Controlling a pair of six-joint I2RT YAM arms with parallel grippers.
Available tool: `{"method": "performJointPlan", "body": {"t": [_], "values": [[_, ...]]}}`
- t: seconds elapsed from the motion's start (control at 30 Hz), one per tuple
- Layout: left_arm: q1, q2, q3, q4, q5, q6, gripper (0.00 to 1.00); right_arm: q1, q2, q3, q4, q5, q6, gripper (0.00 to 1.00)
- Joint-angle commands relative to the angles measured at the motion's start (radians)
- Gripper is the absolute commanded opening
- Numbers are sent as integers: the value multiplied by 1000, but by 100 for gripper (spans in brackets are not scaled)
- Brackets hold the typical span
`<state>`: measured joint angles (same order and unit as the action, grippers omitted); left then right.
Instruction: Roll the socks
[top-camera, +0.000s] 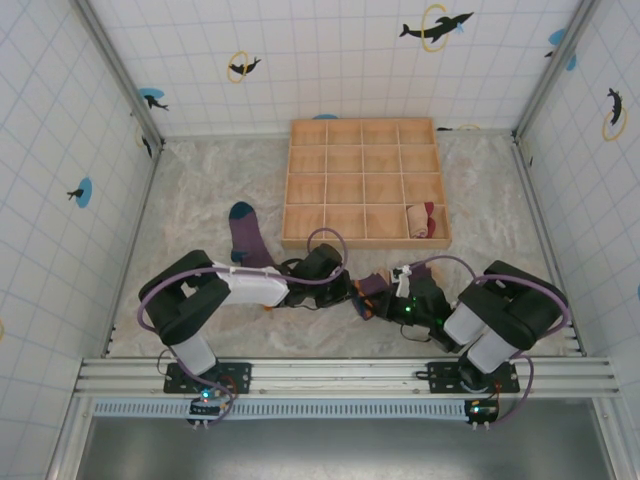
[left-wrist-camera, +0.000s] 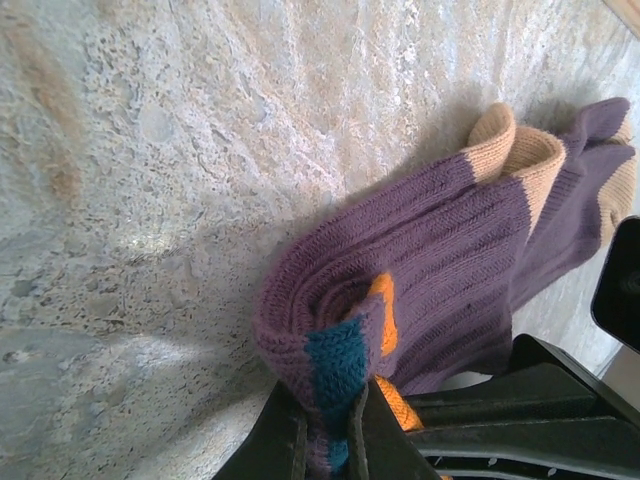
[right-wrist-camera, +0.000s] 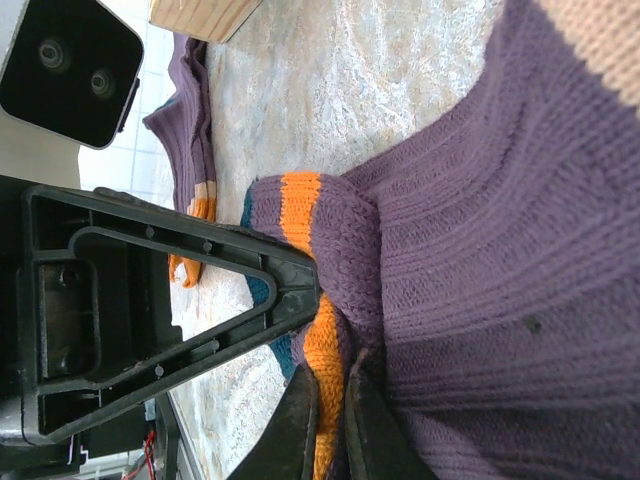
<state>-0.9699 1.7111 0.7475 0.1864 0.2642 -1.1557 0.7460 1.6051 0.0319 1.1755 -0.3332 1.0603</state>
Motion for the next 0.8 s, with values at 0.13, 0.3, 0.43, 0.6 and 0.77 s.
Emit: {"method": "performJointPlan", "body": {"t": [0.13,0.3,0.43,0.6,0.77], "values": [[15,1,51,-236,-69,49,0,29,-91,81,-373,49,-161,35],[72,-68,20,-298,-85,69,0,106,-228,248,-721,147,-338,50],[112,-103,8,-339,-84,90,0,182,-287,344,-887,255,-454,62],[137,-130,-25,-333,-54,84,0,356,-300,454,-1052,579,-612,68],[138,-149,-63,-306,-45,77,0,516,-268,491,-1056,881,-746,74]]}}
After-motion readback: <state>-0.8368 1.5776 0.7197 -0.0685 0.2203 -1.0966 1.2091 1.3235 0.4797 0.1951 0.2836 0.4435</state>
